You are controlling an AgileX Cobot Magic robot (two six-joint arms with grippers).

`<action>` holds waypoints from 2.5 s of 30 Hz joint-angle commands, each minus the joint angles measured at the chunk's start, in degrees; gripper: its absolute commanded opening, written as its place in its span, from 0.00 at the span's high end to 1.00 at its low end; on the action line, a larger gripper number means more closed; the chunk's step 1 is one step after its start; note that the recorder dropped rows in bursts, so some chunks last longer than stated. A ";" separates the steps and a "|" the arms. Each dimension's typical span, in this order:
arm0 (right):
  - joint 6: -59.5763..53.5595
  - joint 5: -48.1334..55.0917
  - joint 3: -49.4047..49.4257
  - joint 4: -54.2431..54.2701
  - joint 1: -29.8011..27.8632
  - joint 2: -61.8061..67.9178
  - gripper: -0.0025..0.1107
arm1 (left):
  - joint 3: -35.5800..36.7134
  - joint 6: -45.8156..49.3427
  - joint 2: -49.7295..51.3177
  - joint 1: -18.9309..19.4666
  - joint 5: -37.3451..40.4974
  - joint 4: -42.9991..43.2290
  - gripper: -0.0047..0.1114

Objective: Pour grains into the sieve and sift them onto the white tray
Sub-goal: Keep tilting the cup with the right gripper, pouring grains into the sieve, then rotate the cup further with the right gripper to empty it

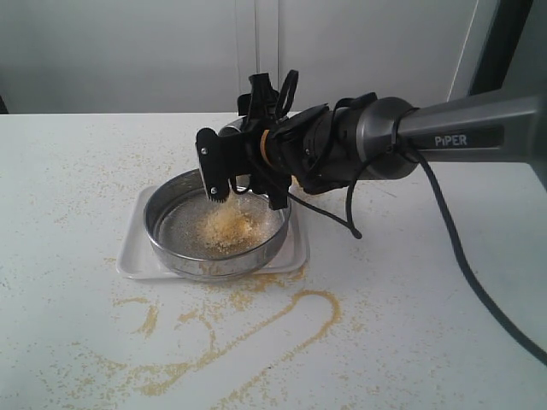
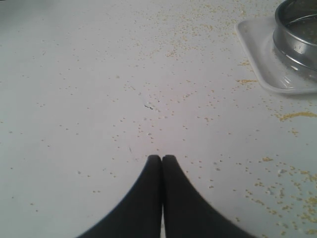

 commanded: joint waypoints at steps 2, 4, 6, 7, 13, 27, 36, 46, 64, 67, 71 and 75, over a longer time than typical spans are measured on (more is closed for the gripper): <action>-0.85 1.33 -0.77 -0.13 0.29 -0.32 0.98 | 0.22 0.00 -0.24 -0.12 -0.07 -0.72 0.96; -0.85 2.31 -1.18 -0.13 0.29 -0.21 0.98 | 0.22 0.00 -0.24 -0.12 -0.07 -0.72 0.96; -0.85 3.28 -1.82 -0.13 0.29 0.03 0.98 | 0.22 0.00 -0.24 -0.12 -0.07 -0.72 0.96; -0.85 3.33 -1.98 -0.13 0.29 0.07 0.98 | 0.22 0.00 -0.24 -0.12 -0.07 -0.72 0.96; -0.85 3.08 -2.23 -0.13 0.29 0.16 0.98 | 0.22 0.00 -0.24 -0.12 -0.07 -0.72 0.96; -3.24 3.97 -2.23 -0.13 0.29 0.16 0.98 | 0.22 0.00 -0.24 -0.12 -0.07 -0.72 0.96; -5.25 4.94 -2.23 -0.13 1.46 0.16 0.98 | 0.22 0.00 -0.24 -0.12 -0.07 -0.72 0.96; -6.18 5.79 -2.23 -0.13 1.61 0.16 0.98 | 0.22 0.00 -0.24 -0.12 -0.07 -0.72 0.96; -9.38 7.19 -2.23 -0.13 1.61 0.16 0.98 | 0.22 0.00 -0.24 -0.12 -0.07 -0.72 0.96; -9.91 7.19 -2.23 -0.13 1.61 0.16 0.98 | 0.22 0.00 -0.24 -0.12 -0.07 -0.72 0.96; -10.46 7.19 -2.23 -0.13 1.61 0.16 0.98 | 0.22 0.00 -0.24 -0.12 -0.07 -0.72 0.96; -11.27 7.19 -2.23 -0.13 1.61 0.16 0.98 | 0.22 0.00 -0.24 -0.12 -0.07 -0.72 0.96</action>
